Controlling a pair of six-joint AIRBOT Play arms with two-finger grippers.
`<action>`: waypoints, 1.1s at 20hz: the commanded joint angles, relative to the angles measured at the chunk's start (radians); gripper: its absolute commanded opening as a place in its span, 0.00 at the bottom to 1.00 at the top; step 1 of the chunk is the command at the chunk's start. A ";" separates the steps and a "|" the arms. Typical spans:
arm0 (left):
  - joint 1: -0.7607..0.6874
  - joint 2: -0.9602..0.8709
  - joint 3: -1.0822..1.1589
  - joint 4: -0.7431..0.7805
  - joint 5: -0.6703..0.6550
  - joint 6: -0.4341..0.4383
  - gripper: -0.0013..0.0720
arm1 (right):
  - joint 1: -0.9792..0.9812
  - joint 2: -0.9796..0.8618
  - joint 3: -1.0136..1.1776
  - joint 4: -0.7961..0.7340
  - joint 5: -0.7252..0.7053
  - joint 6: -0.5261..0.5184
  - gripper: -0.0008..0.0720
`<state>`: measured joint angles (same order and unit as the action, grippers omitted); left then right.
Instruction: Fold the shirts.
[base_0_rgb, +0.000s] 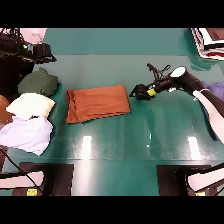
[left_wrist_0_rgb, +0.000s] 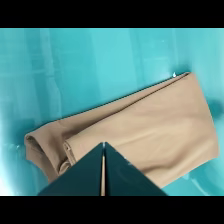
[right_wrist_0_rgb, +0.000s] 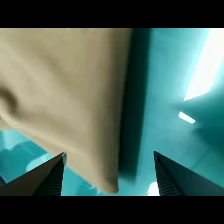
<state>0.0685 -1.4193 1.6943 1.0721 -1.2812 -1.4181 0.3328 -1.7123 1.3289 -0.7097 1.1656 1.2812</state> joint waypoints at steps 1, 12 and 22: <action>-0.004 0.000 0.000 -0.002 0.004 0.011 0.05 | 0.034 -0.084 0.026 0.064 -0.019 0.008 0.88; -0.060 0.000 0.000 0.056 -0.014 0.012 0.05 | 0.190 -0.290 0.375 0.100 -0.016 0.008 0.03; -0.278 0.000 0.000 0.097 -0.014 0.012 0.05 | -0.365 0.055 0.379 -0.162 0.047 0.120 0.03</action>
<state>-0.1612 -1.4193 1.6943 1.1637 -1.2991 -1.4055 0.1448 -1.7504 1.7058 -0.7792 1.1988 1.3441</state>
